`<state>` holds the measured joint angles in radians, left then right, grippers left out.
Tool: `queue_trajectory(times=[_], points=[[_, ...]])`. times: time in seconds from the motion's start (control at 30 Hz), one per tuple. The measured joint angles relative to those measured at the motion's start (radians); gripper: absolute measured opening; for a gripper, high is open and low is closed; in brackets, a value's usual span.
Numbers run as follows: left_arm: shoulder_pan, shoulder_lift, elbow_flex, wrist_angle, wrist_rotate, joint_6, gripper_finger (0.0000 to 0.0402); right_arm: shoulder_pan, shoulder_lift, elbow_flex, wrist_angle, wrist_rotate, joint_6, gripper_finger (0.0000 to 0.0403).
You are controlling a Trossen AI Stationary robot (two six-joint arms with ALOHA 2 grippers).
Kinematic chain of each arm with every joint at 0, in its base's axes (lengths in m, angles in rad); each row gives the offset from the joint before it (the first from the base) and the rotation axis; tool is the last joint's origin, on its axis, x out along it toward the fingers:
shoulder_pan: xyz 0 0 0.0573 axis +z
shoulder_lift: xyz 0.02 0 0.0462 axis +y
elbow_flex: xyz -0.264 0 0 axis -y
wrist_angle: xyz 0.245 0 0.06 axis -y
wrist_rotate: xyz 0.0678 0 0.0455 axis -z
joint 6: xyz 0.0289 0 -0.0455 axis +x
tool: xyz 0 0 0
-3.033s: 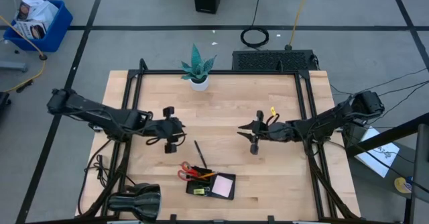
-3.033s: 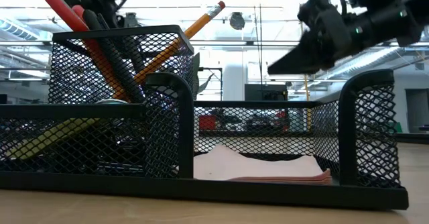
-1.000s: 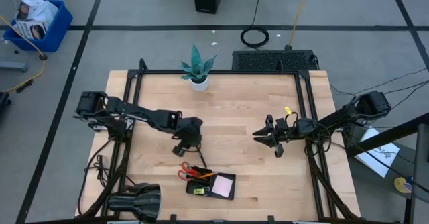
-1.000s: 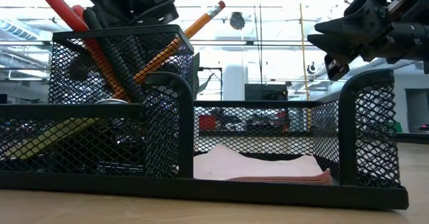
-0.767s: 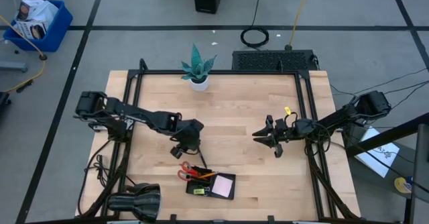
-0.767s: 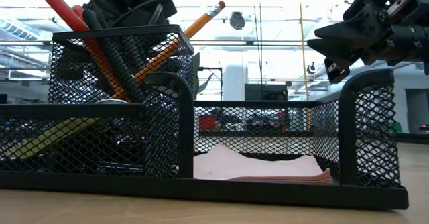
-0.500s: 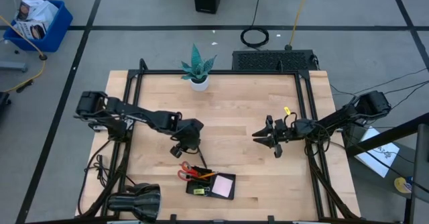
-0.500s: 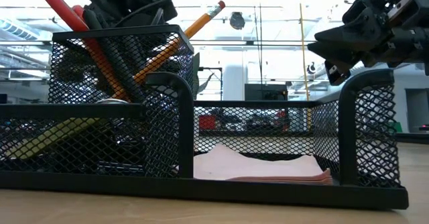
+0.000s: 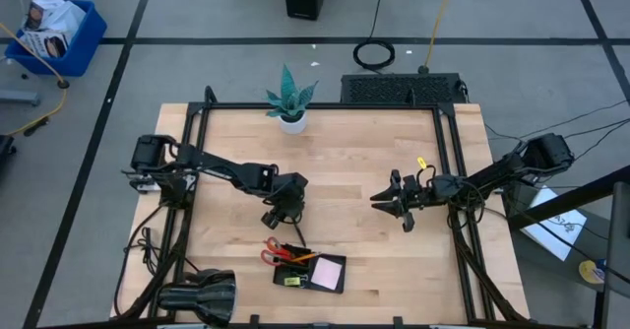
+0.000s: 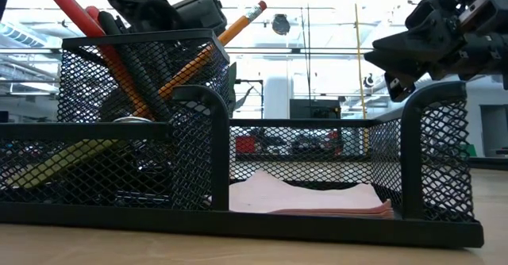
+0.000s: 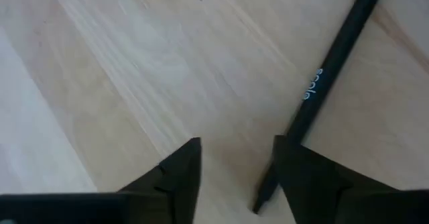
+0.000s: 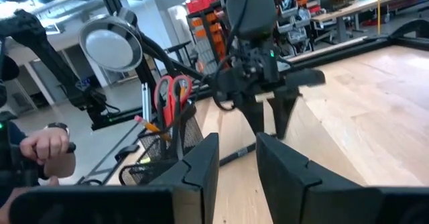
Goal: Pick and place office supplies into organizer
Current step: Put the black pen into the black desk organizer
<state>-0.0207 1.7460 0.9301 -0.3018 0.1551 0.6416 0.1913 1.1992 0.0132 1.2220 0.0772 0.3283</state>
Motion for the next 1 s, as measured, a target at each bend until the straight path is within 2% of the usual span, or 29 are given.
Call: queue_trajectory(times=[0.2,0.53,0.73,1.0], points=[[-0.004,-0.002,-0.001,-0.008,-0.002,-0.009,0.0225,0.000,-0.001,0.000,0.000,0.000,0.000,0.0091],[-0.037,-0.023,0.007,-0.014,-0.039,-0.021,0.0210,0.000,-0.001,0.000,-0.002,0.000,0.000,0.0091],[-0.040,-0.023,0.045,-0.041,-0.047,-0.168,0.0220,0.000,0.000,0.000,-0.008,0.000,0.000,0.0091],[-0.048,-0.017,0.041,-0.105,-0.033,-0.219,0.0205,0.000,-0.001,0.000,-0.007,0.000,0.000,0.0091]])
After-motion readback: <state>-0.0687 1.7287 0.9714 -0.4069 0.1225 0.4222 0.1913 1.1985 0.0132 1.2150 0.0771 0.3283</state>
